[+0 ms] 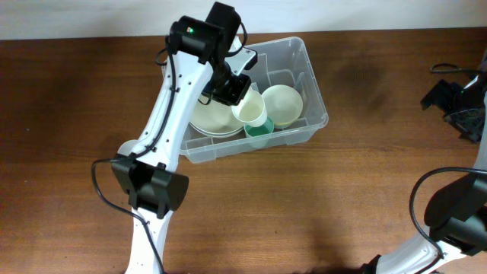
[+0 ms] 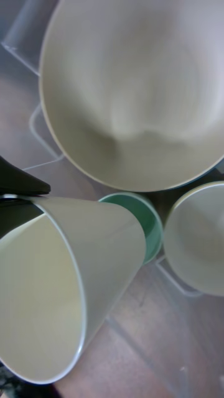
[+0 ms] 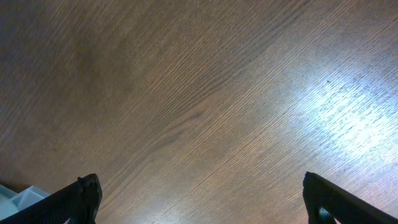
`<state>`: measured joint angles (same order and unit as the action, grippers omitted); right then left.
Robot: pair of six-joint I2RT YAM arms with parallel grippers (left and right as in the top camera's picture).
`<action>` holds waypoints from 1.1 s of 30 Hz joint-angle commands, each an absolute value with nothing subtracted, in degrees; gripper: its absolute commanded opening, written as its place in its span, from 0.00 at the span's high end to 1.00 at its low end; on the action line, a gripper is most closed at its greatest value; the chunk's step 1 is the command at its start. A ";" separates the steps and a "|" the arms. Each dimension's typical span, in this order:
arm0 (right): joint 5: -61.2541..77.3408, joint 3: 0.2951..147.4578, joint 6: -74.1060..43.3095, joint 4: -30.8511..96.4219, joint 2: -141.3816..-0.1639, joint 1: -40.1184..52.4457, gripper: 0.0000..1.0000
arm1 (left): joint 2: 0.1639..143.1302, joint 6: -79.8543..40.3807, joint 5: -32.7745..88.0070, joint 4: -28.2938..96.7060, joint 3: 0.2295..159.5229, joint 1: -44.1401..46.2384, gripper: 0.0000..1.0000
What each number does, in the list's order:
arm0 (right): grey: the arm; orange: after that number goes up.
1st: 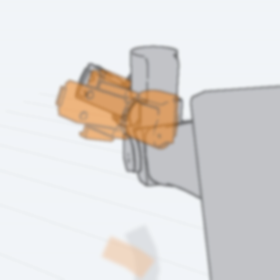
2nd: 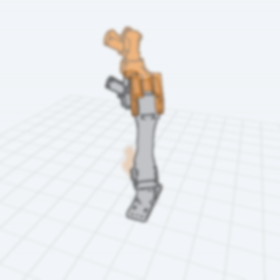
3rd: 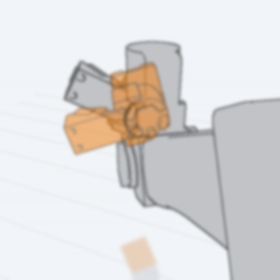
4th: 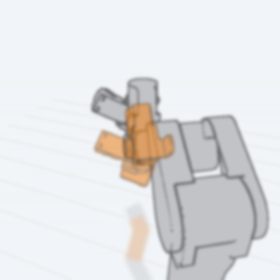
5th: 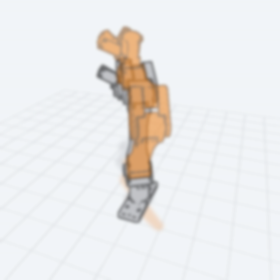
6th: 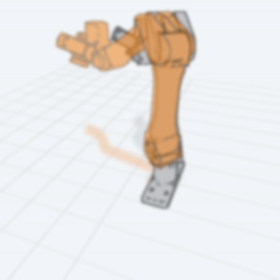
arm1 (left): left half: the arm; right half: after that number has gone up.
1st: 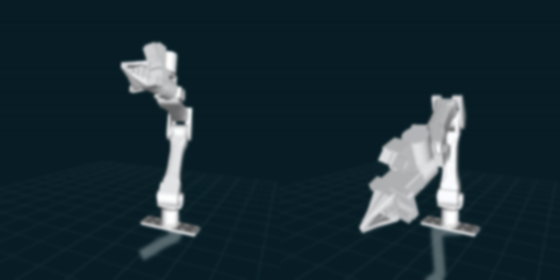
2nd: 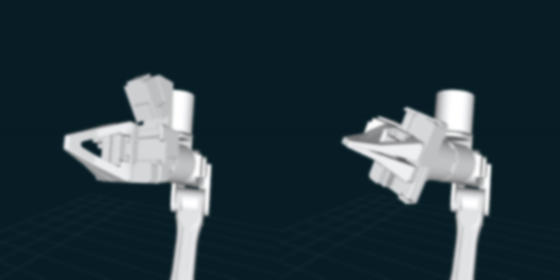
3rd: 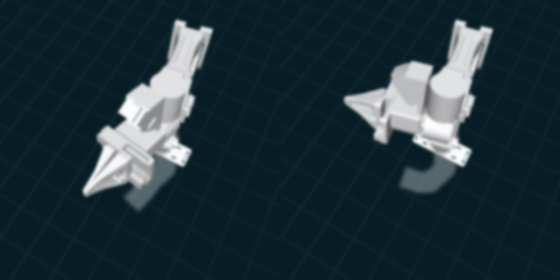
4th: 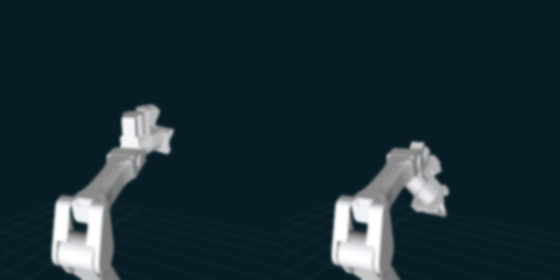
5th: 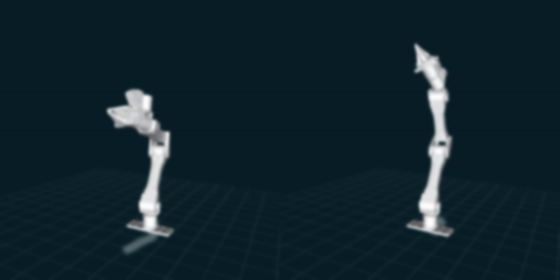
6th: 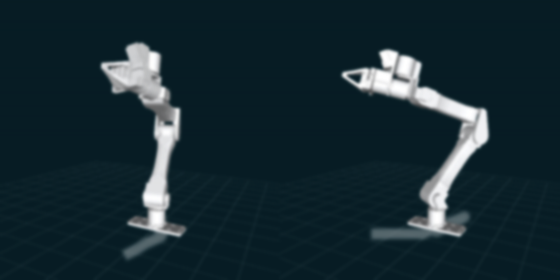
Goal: Pack container
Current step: 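Lower the cream cup into the teal cup and open the left gripper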
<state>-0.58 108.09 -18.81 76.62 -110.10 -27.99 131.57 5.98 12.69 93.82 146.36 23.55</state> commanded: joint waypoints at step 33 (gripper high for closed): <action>-0.67 107.87 -18.44 76.62 -109.34 -28.14 0.01 | 130.28 5.43 12.21 85.69 136.81 23.38 0.91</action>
<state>-0.58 108.09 -18.79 76.62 -110.08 -27.99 131.57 5.76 12.36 85.86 137.29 23.55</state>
